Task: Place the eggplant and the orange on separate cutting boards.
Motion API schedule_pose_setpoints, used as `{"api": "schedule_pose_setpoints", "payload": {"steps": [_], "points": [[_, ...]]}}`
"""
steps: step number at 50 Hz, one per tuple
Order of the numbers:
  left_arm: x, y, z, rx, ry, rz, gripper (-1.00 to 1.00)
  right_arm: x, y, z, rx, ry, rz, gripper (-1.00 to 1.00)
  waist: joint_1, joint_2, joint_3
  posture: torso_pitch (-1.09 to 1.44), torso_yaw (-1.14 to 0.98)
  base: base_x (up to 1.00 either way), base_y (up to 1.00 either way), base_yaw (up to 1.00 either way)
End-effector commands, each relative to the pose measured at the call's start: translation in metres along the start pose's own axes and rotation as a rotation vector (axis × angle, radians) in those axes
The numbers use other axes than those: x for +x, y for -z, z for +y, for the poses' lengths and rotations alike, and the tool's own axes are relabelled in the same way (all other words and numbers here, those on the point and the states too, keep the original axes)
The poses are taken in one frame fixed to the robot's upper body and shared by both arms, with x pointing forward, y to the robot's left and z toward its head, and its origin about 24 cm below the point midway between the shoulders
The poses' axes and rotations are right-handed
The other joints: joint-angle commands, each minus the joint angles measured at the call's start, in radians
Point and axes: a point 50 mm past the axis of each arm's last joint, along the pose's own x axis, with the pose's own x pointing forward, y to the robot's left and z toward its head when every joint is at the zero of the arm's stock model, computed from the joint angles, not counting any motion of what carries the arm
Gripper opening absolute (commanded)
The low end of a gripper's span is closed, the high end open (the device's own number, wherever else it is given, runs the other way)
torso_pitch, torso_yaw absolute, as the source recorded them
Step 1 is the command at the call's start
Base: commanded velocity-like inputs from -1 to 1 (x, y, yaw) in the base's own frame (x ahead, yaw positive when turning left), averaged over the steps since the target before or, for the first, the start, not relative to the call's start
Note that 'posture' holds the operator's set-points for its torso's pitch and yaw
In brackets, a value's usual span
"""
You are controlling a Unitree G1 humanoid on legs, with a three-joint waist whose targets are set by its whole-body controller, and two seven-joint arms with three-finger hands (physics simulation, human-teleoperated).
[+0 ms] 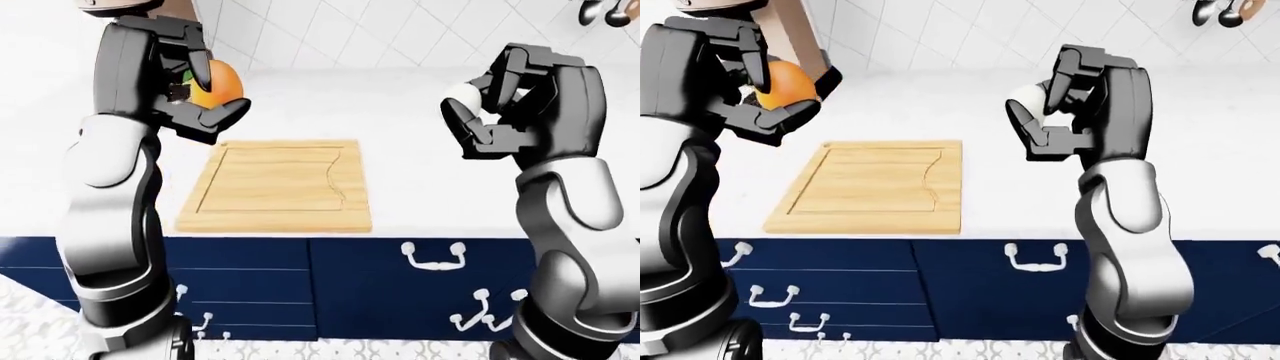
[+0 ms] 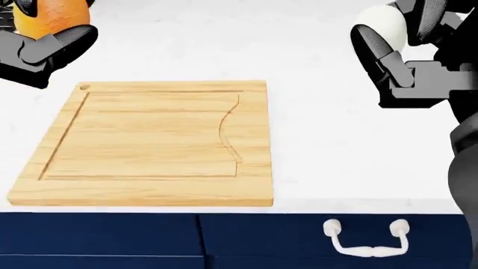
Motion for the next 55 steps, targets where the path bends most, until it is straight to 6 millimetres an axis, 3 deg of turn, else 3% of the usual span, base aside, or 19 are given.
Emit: {"api": "schedule_pose_setpoints", "payload": {"steps": [1,9,10,11,14,15,20,26,33,42,55], "points": [[0.000,-0.014,0.003,0.007,-0.020,-0.065,-1.00,0.000,-0.018,-0.003,-0.004,0.009,-0.090,-1.00,-0.006,0.012,-0.025,0.00,0.00,0.00,0.31,0.00],[0.001,-0.012,0.001,0.005,-0.018,-0.063,-1.00,0.000,-0.017,-0.002,-0.013,0.011,-0.091,-1.00,-0.006,-0.068,-0.016,0.00,0.00,0.00,0.29,0.00],[0.001,-0.012,0.001,0.004,-0.018,-0.063,-1.00,0.000,-0.018,-0.002,-0.002,0.009,-0.096,-1.00,-0.001,-0.082,-0.003,0.00,0.00,0.00,0.00,0.00],[0.001,-0.011,0.000,0.003,-0.017,-0.064,-1.00,0.000,-0.019,-0.003,0.015,0.017,-0.098,-1.00,0.007,-0.079,-0.002,0.00,0.00,0.00,0.00,0.00],[0.001,-0.010,-0.001,0.004,-0.014,-0.062,-1.00,-0.001,-0.019,-0.004,0.005,0.019,-0.099,-1.00,0.023,-0.111,-0.011,0.00,0.00,0.00,0.00,0.00],[0.001,-0.010,0.000,0.002,-0.015,-0.062,-1.00,-0.001,-0.019,-0.004,0.007,0.019,-0.099,-1.00,0.019,-0.096,-0.004,0.00,0.00,0.00,0.00,0.00],[-0.001,-0.010,0.000,0.001,-0.014,-0.062,-1.00,-0.004,-0.013,-0.003,0.009,0.017,-0.098,-1.00,0.015,-0.079,-0.013,0.00,0.00,0.00,0.00,0.00],[0.004,-0.008,-0.006,-0.005,0.002,-0.064,-1.00,-0.001,-0.018,-0.003,0.010,0.018,-0.100,-1.00,0.010,-0.069,-0.020,0.00,0.00,0.00,0.00,0.00],[0.019,-0.011,-0.011,0.004,0.027,-0.078,-1.00,-0.002,-0.016,-0.002,0.009,0.013,-0.108,-1.00,0.008,-0.069,-0.025,0.00,0.00,0.00,0.00,0.00],[0.044,0.007,-0.030,0.030,0.091,-0.056,-1.00,-0.001,-0.015,-0.001,-0.002,0.007,-0.111,-1.00,0.009,-0.070,-0.031,0.00,0.00,0.00,0.00,0.00],[0.045,0.045,-0.059,0.033,0.182,0.031,-1.00,-0.001,-0.017,-0.001,-0.009,0.007,-0.107,-1.00,0.006,-0.072,-0.033,0.00,0.00,0.00,0.00,0.00]]}}
